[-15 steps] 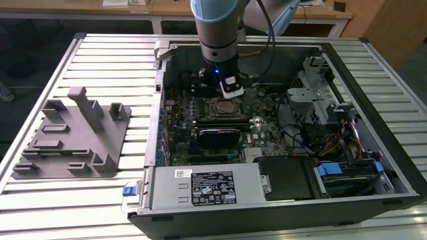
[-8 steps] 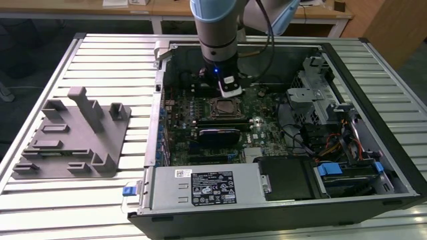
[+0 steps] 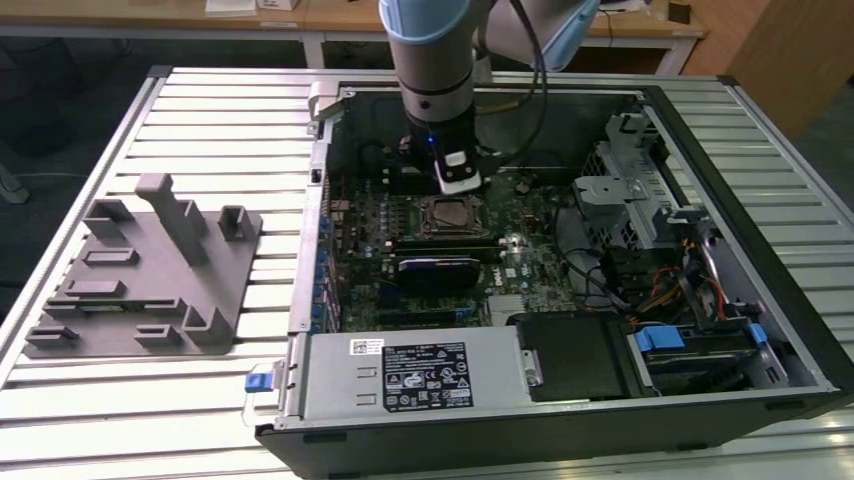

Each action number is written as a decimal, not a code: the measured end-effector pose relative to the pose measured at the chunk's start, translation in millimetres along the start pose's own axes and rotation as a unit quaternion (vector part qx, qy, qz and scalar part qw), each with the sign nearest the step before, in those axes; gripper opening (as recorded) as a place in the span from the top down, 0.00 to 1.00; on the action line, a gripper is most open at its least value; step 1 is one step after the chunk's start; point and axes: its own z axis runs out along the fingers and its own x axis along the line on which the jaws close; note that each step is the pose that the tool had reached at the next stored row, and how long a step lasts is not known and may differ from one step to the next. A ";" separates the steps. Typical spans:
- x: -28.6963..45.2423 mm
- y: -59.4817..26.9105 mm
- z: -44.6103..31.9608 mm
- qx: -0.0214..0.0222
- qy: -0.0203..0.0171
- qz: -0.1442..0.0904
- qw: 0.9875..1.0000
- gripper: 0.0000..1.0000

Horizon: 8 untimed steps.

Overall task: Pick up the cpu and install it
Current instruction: 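Install the first cpu locking lever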

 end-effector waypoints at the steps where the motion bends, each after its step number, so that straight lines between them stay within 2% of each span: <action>1: 0.0 -0.2 0.6 0.000 -0.001 0.003 1.000 0.89; 8: 0.3 -1.0 3.7 0.001 -0.004 0.014 1.000 0.89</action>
